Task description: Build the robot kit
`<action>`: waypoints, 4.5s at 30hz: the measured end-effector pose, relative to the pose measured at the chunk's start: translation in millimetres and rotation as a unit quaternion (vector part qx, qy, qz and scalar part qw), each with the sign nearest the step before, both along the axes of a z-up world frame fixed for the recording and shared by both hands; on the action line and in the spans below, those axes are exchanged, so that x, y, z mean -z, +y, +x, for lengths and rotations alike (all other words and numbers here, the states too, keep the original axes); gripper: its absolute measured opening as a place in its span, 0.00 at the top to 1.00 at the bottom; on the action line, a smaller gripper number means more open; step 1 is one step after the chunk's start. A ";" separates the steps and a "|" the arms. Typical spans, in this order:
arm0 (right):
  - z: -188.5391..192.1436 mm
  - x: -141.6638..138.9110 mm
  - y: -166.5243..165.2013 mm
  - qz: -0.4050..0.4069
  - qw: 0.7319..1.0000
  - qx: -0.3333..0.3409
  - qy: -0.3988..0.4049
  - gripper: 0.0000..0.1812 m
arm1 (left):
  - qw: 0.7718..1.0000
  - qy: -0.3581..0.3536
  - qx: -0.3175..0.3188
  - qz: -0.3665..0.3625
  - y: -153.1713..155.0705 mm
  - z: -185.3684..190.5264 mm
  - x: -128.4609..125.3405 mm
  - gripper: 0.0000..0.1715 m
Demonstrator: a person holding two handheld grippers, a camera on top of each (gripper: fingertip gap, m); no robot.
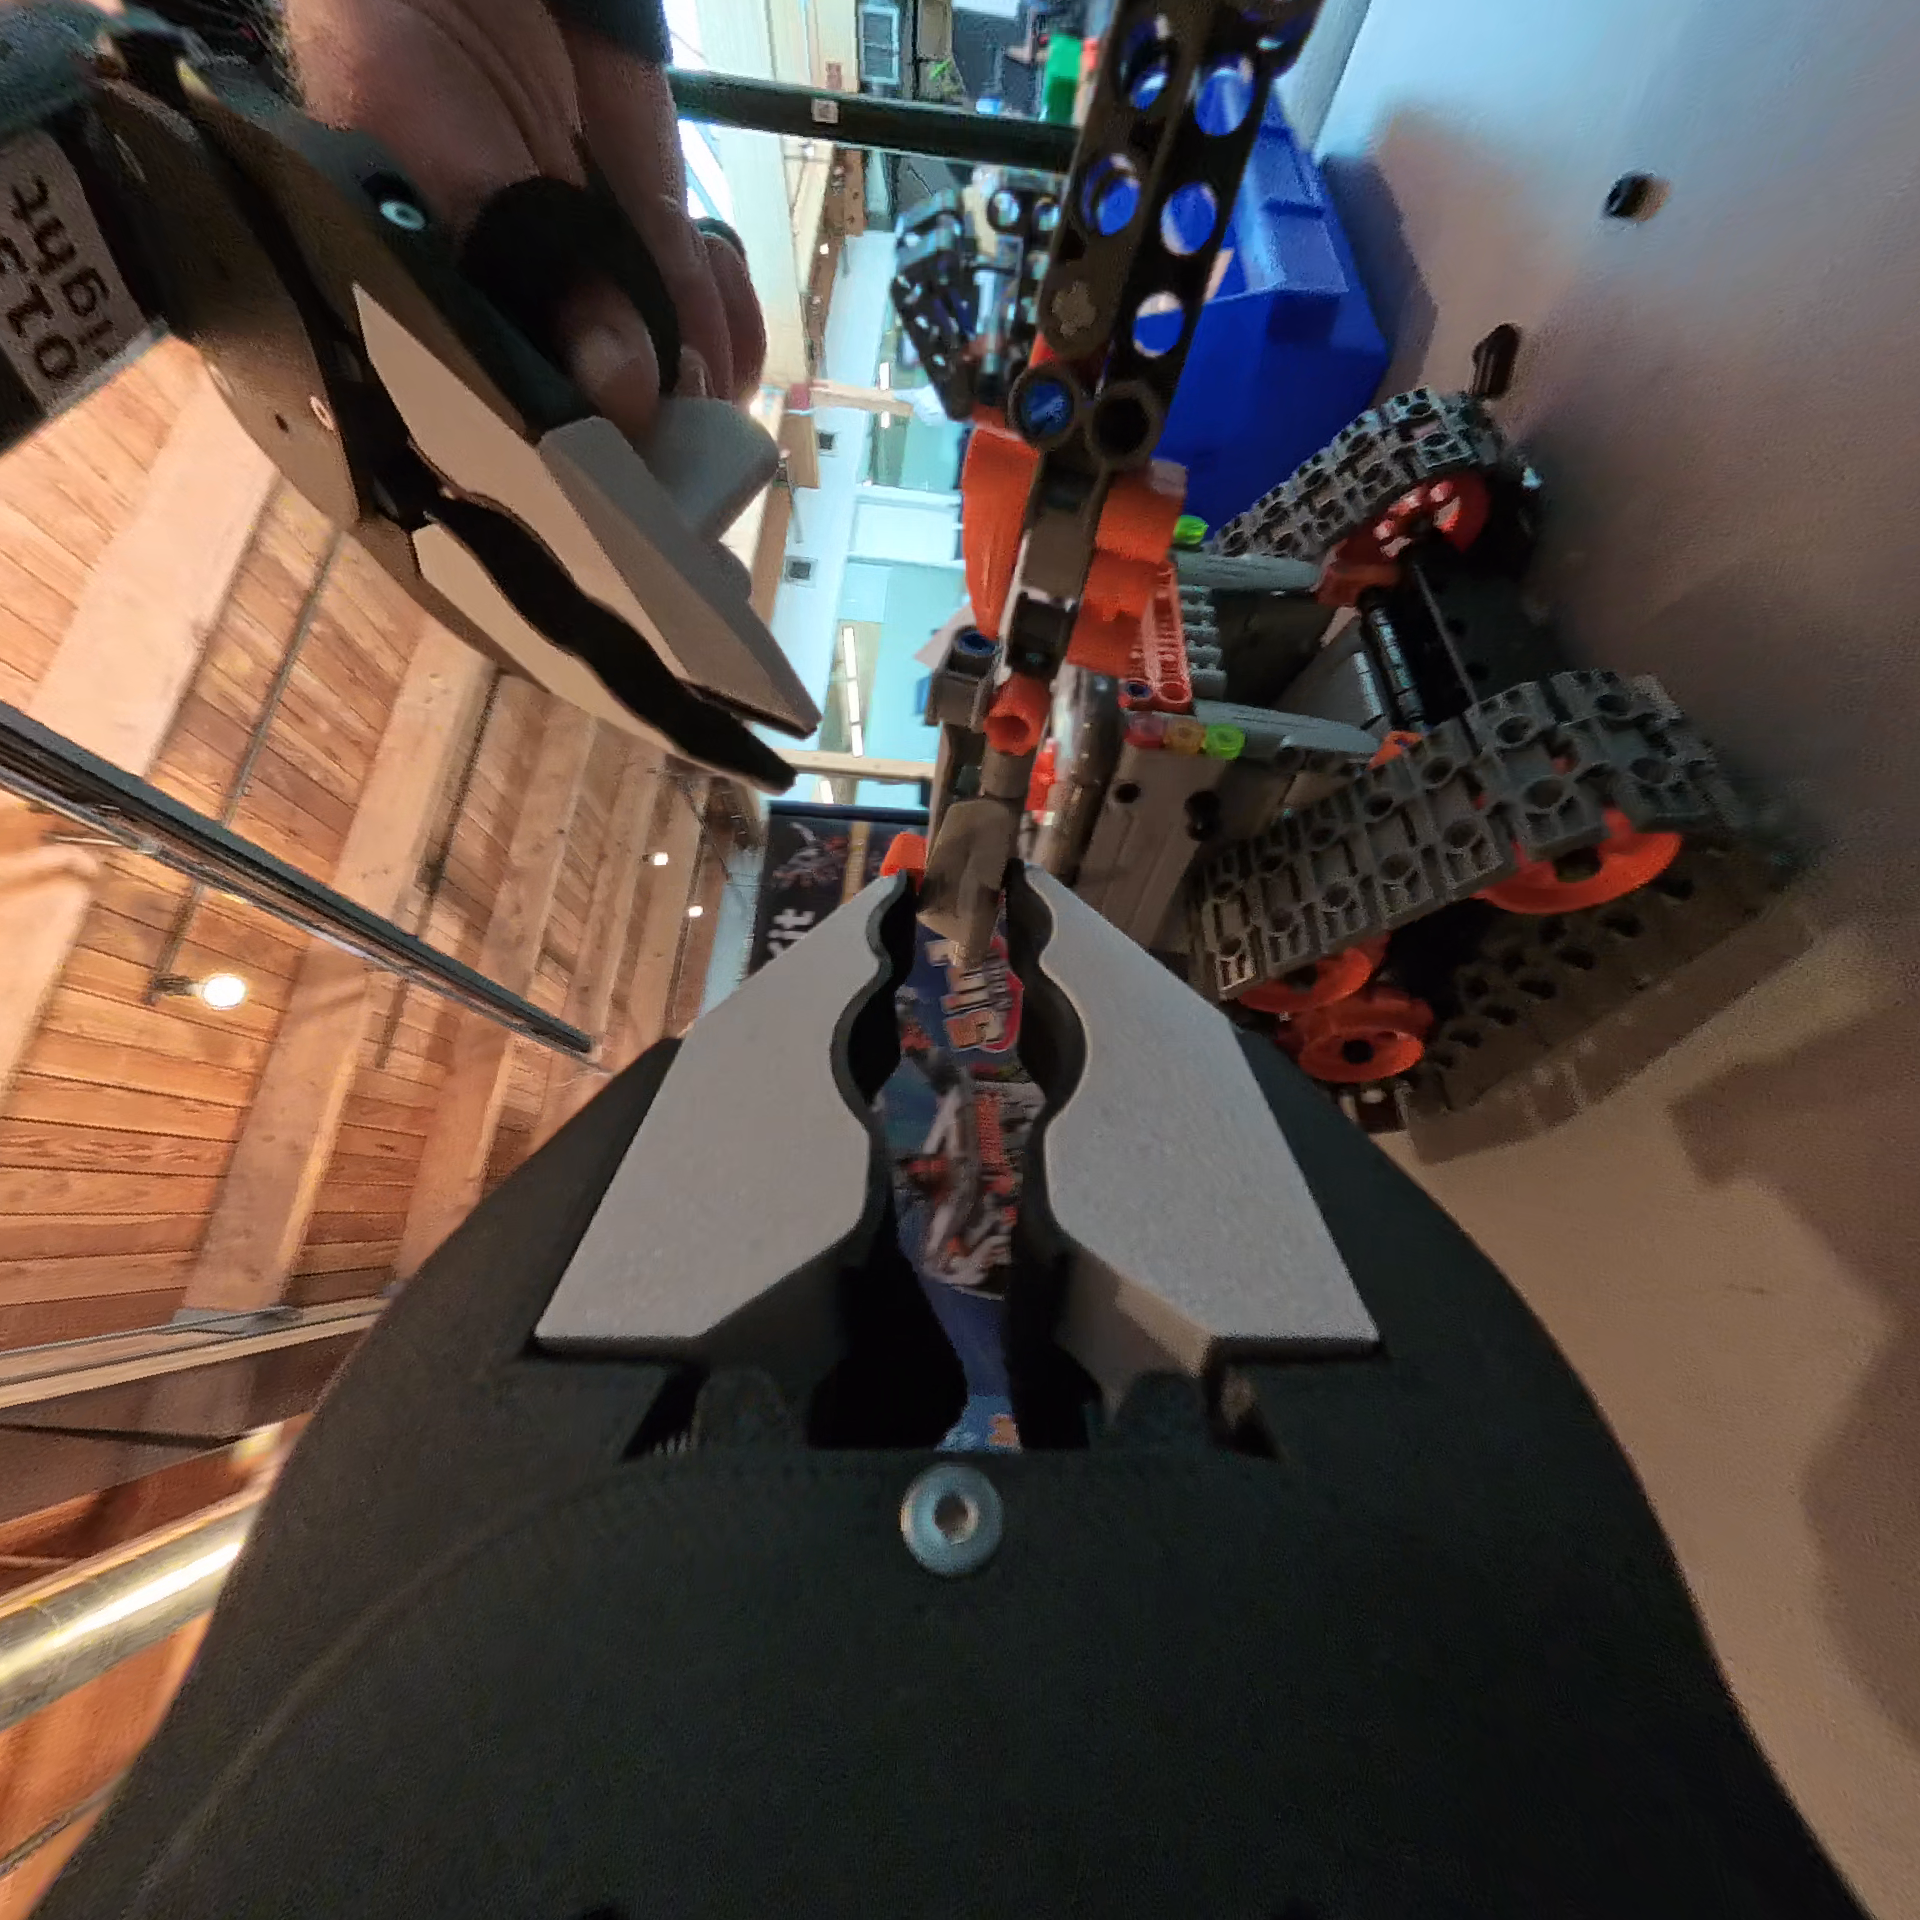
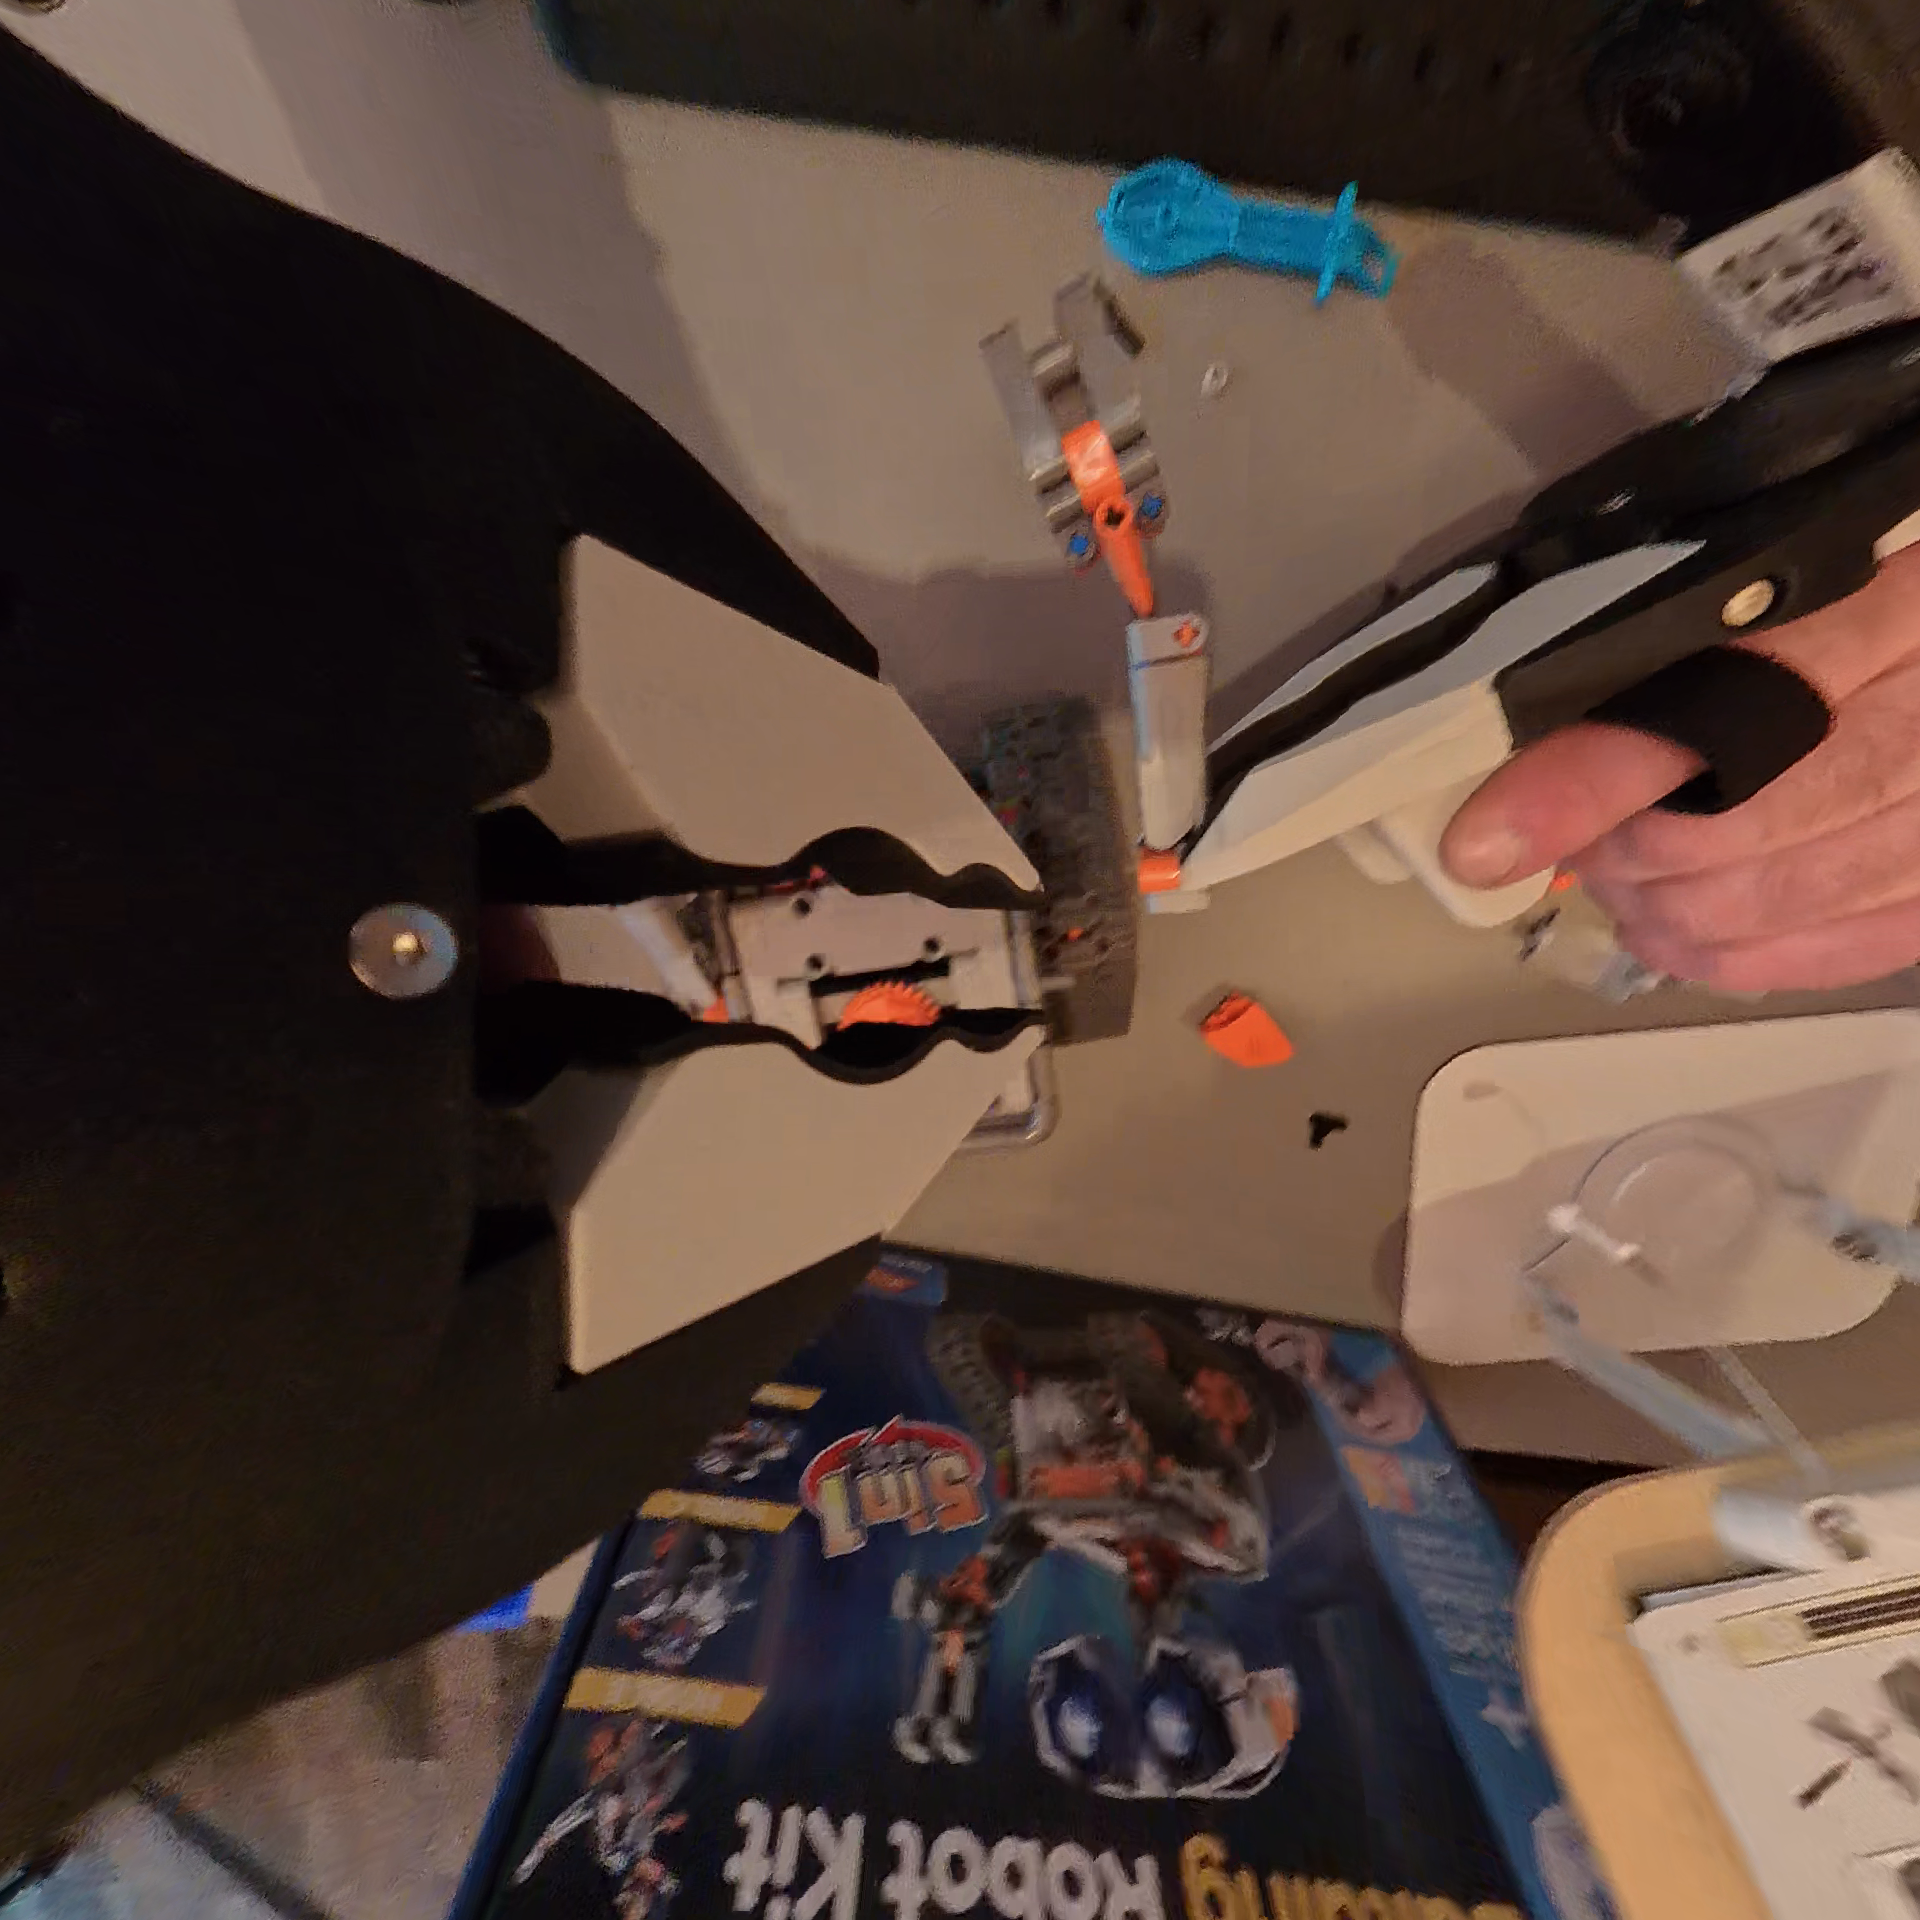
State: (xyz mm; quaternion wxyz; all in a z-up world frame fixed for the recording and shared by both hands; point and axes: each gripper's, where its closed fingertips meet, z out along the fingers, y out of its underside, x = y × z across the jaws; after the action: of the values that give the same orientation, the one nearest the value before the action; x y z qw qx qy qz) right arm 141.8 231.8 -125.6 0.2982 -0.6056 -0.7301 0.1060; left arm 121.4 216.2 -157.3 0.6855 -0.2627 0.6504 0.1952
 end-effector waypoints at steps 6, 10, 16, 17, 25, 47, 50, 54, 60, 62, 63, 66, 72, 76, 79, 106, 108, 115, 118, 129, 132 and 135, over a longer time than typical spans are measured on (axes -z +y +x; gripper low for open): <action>11.7 38.6 25.1 0.032 0.996 -0.004 -0.087 1.00 | 0.999 0.012 0.004 -0.047 22.2 4.4 22.5 0.92; 9.1 47.3 31.4 0.027 0.995 -0.008 -0.092 1.00 | 0.996 0.000 0.006 -0.092 26.9 7.6 29.7 0.91; 10.4 58.0 34.4 0.024 0.995 -0.017 -0.092 1.00 | 0.990 -0.032 0.004 -0.141 29.5 8.7 37.1 0.91; 10.1 58.4 34.2 0.023 0.996 -0.019 -0.089 1.00 | 0.990 -0.034 0.004 -0.134 29.2 7.3 36.6 0.92; 9.6 60.1 34.1 0.011 0.997 -0.025 -0.070 1.00 | 0.984 -0.071 -0.013 -0.165 36.8 2.0 34.6 0.91; 9.7 60.7 33.7 -0.003 1.000 -0.010 -0.017 1.00 | 0.983 -0.084 -0.056 -0.151 33.3 10.4 35.0 0.93; 9.6 61.1 34.3 0.004 1.000 -0.007 -0.020 1.00 | 0.986 -0.063 -0.079 -0.136 33.8 9.7 35.2 0.93; 8.5 61.8 33.9 0.007 1.000 -0.005 -0.018 1.00 | 0.988 -0.025 -0.102 -0.113 34.1 12.2 36.1 0.93; 11.8 62.4 34.4 0.005 1.000 0.003 -0.012 1.00 | 0.990 0.021 -0.093 -0.101 33.5 17.3 35.8 0.94; 12.6 63.1 35.3 0.008 1.000 0.006 -0.019 1.00 | 0.989 0.023 -0.097 -0.106 34.2 18.5 35.9 0.94; 13.1 63.1 34.9 0.006 1.000 0.006 -0.021 1.00 | 0.990 0.026 -0.097 -0.100 33.4 19.3 36.1 0.94; 12.5 63.1 35.6 0.009 1.000 0.012 -0.020 1.00 | 0.988 0.033 -0.096 -0.116 34.9 16.7 36.7 0.93; 17.6 33.7 32.7 0.039 0.998 0.039 0.017 0.94 | 0.984 0.035 -0.086 -0.154 26.2 8.7 35.2 0.84; 34.8 -7.3 24.0 0.075 0.993 0.074 0.054 0.92 | 0.981 0.041 -0.087 -0.169 17.9 -1.1 30.9 0.82; 47.9 -28.5 1.7 0.104 0.988 0.095 0.069 0.91 | 0.977 0.052 -0.098 -0.183 11.1 -11.4 34.0 0.83; 21.4 35.2 -65.5 0.216 0.945 0.225 0.094 0.86 | 0.985 0.009 -0.050 -0.164 6.6 30.9 25.3 0.81; 18.9 35.5 -65.0 0.234 0.939 0.235 0.090 0.86 | 0.987 0.008 -0.046 -0.151 8.0 33.2 25.2 0.83; 6.5 25.3 -77.5 0.263 0.926 0.226 0.149 0.79 | 0.986 -0.012 -0.028 -0.166 12.0 22.8 27.3 0.89; 16.6 23.1 -80.2 0.284 0.923 0.219 0.138 0.78 | 0.984 -0.013 -0.023 -0.175 7.4 17.4 25.0 0.82; 5.3 33.6 -74.5 0.327 0.931 0.146 0.074 0.88 | 0.983 -0.014 0.039 -0.181 -37.1 30.1 16.2 0.84; 4.7 28.7 -74.1 0.301 0.938 0.149 0.087 0.96 | 0.981 -0.028 0.041 -0.189 -38.0 30.5 13.3 0.90; 6.0 18.7 -70.4 0.289 0.939 0.155 0.103 1.00 | 0.967 -0.053 0.052 -0.243 -39.5 31.1 10.8 0.91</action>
State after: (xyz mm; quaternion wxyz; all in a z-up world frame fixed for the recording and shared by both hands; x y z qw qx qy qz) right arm 147.8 161.4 -144.4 0.5465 -0.5845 -0.5920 -0.0954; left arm 152.5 176.7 -168.1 0.6442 -0.3968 0.6536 -0.0189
